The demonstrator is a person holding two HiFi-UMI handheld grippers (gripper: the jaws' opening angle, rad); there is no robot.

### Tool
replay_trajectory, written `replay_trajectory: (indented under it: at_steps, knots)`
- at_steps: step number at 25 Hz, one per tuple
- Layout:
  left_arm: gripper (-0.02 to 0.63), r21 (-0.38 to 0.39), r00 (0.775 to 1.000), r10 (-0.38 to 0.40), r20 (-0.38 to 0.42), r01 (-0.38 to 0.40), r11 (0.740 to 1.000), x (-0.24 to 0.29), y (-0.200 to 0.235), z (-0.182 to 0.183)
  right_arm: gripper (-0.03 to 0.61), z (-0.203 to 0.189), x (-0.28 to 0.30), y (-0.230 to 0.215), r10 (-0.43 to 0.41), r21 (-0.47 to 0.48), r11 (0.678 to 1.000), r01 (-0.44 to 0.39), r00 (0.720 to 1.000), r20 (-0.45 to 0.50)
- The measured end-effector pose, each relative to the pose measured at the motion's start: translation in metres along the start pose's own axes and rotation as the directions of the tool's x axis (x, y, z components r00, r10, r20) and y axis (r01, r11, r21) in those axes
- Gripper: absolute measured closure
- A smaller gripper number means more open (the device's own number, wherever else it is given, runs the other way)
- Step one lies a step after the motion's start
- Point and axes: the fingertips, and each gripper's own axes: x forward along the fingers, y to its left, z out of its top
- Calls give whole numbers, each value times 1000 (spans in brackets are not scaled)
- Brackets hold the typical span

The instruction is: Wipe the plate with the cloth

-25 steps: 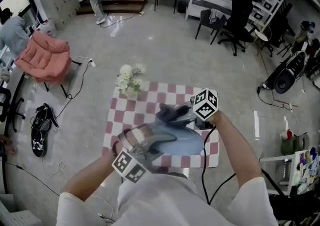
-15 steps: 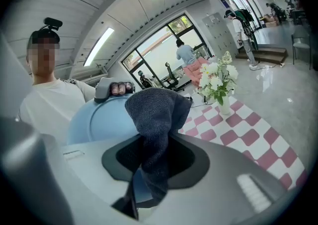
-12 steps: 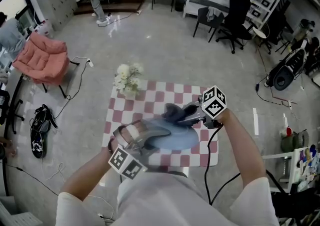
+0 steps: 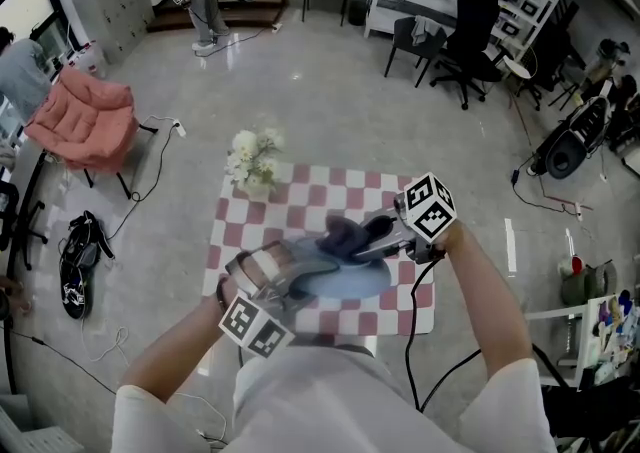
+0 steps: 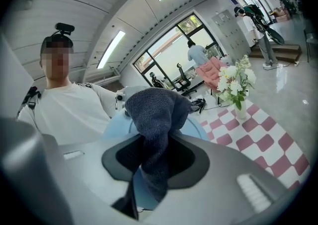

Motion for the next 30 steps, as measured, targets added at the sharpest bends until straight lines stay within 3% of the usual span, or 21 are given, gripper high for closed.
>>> replay_trajectory:
  at_steps: [9, 17, 24, 30]
  knots:
    - [577, 32, 1000, 5, -8, -5, 999, 2, -7, 2, 462, 24, 18, 30, 103, -41, 994, -101, 993, 54]
    - [578, 43, 1000, 16, 3, -16, 999, -1, -7, 5, 462, 55, 11, 16, 40, -1, 999, -40, 976, 216]
    - [574, 58, 1000, 7, 20, -8, 998, -1, -9, 4, 462, 23, 30, -3, -30, 66, 998, 25, 997, 77]
    - [574, 12, 999, 12, 37, -13, 1000, -9, -7, -5, 462, -1, 10, -30, -117, 170, 981, 92, 983, 143]
